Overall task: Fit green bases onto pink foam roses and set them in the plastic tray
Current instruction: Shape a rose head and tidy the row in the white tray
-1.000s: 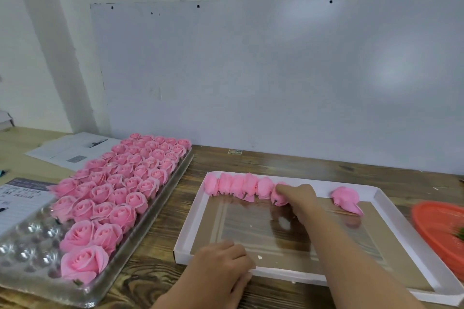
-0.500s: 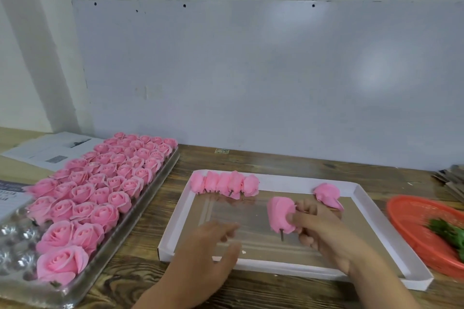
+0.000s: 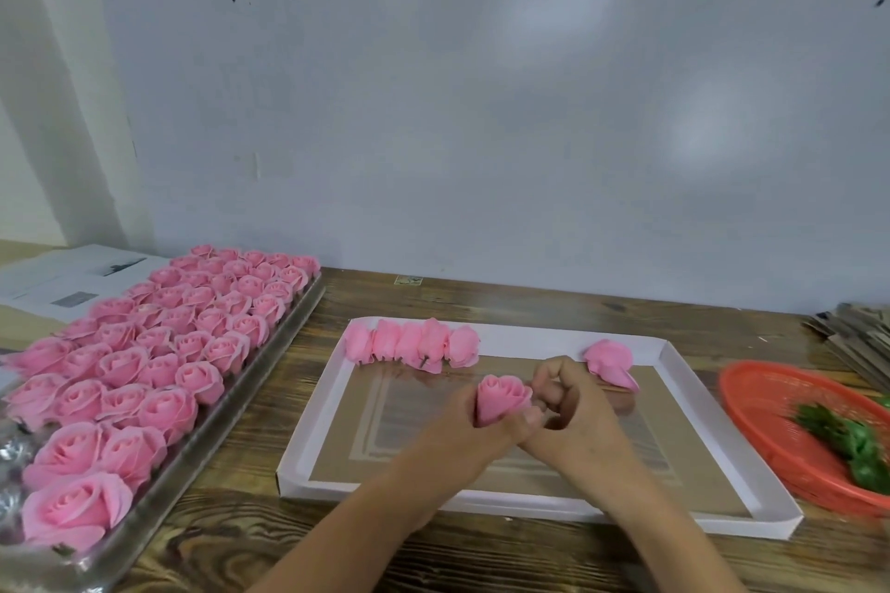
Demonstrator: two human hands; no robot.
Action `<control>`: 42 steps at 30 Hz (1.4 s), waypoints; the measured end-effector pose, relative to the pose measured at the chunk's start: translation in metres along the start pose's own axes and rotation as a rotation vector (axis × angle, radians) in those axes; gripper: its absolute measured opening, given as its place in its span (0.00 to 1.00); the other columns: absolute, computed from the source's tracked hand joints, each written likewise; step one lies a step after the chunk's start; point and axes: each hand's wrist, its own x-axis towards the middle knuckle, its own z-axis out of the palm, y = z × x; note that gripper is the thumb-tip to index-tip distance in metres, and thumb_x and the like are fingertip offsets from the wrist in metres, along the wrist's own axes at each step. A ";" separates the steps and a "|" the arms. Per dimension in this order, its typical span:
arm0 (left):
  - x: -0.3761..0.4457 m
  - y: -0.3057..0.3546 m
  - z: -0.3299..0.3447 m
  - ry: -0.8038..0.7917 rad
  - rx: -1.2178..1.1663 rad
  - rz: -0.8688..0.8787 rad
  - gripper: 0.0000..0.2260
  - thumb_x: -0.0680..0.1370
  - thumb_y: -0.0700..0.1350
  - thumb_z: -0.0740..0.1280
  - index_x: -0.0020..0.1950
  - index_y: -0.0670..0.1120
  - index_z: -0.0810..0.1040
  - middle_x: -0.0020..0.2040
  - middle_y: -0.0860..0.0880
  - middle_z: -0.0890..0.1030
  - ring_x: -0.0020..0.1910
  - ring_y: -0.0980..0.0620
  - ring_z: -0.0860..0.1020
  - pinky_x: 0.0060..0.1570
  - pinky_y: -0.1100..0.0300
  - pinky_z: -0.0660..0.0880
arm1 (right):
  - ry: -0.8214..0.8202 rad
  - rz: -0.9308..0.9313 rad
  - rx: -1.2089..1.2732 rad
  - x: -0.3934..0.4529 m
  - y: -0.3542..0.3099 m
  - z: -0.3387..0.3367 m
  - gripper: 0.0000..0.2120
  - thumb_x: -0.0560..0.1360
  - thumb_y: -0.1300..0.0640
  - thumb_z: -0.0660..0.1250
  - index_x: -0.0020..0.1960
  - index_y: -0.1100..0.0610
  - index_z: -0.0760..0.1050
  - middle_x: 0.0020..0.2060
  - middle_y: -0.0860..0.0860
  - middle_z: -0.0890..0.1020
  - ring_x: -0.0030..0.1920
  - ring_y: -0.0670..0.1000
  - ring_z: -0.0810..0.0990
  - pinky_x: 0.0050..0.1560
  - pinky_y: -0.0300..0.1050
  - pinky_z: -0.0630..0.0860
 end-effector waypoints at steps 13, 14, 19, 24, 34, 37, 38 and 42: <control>-0.007 -0.013 0.002 0.119 -0.171 0.061 0.10 0.82 0.50 0.67 0.60 0.48 0.81 0.55 0.47 0.86 0.57 0.50 0.84 0.57 0.55 0.81 | 0.010 0.005 0.022 -0.007 -0.004 0.027 0.29 0.70 0.65 0.70 0.57 0.33 0.72 0.45 0.53 0.87 0.40 0.68 0.78 0.47 0.66 0.81; -0.006 -0.013 0.002 0.126 -0.168 0.073 0.10 0.82 0.49 0.67 0.60 0.47 0.82 0.55 0.47 0.86 0.56 0.50 0.84 0.56 0.57 0.81 | 0.021 0.009 0.018 -0.008 -0.004 0.028 0.30 0.71 0.68 0.70 0.57 0.33 0.72 0.45 0.52 0.87 0.39 0.67 0.78 0.47 0.67 0.80; -0.004 -0.013 0.001 0.189 -0.189 0.077 0.11 0.83 0.55 0.64 0.57 0.52 0.82 0.54 0.48 0.86 0.56 0.49 0.84 0.60 0.49 0.80 | 0.068 0.026 0.057 -0.008 -0.004 0.028 0.28 0.72 0.71 0.70 0.63 0.45 0.70 0.47 0.52 0.87 0.45 0.64 0.83 0.48 0.59 0.82; -0.006 -0.008 0.001 0.197 -0.156 0.145 0.21 0.80 0.60 0.65 0.63 0.45 0.79 0.54 0.45 0.86 0.54 0.45 0.84 0.59 0.42 0.79 | 0.014 0.018 0.042 -0.013 -0.010 0.026 0.26 0.76 0.77 0.59 0.65 0.51 0.68 0.49 0.53 0.87 0.50 0.50 0.84 0.46 0.44 0.81; -0.012 -0.001 0.002 0.206 -0.141 0.236 0.11 0.79 0.51 0.66 0.44 0.49 0.85 0.45 0.49 0.86 0.46 0.55 0.84 0.48 0.67 0.77 | 0.042 -0.080 -0.185 -0.020 -0.019 0.035 0.28 0.70 0.63 0.75 0.65 0.45 0.72 0.50 0.40 0.84 0.51 0.36 0.81 0.52 0.25 0.72; -0.012 0.000 0.002 0.194 -0.162 0.224 0.08 0.79 0.50 0.69 0.46 0.48 0.85 0.44 0.48 0.86 0.48 0.52 0.84 0.49 0.65 0.78 | 0.091 -0.114 -0.174 -0.022 -0.017 0.037 0.27 0.72 0.62 0.74 0.66 0.44 0.71 0.50 0.38 0.84 0.52 0.38 0.82 0.54 0.29 0.74; -0.011 0.000 0.001 0.200 -0.197 0.218 0.08 0.78 0.49 0.72 0.49 0.45 0.84 0.45 0.44 0.86 0.48 0.49 0.85 0.50 0.61 0.80 | 0.095 -0.080 -0.106 -0.021 -0.015 0.040 0.27 0.72 0.65 0.73 0.66 0.46 0.72 0.46 0.39 0.85 0.48 0.40 0.83 0.52 0.32 0.77; -0.011 0.004 -0.006 0.229 -0.296 0.144 0.15 0.69 0.51 0.75 0.51 0.44 0.83 0.44 0.40 0.84 0.49 0.40 0.83 0.56 0.48 0.80 | -0.012 0.139 0.262 -0.017 -0.016 0.050 0.30 0.71 0.78 0.68 0.68 0.56 0.70 0.44 0.50 0.86 0.45 0.48 0.84 0.48 0.41 0.81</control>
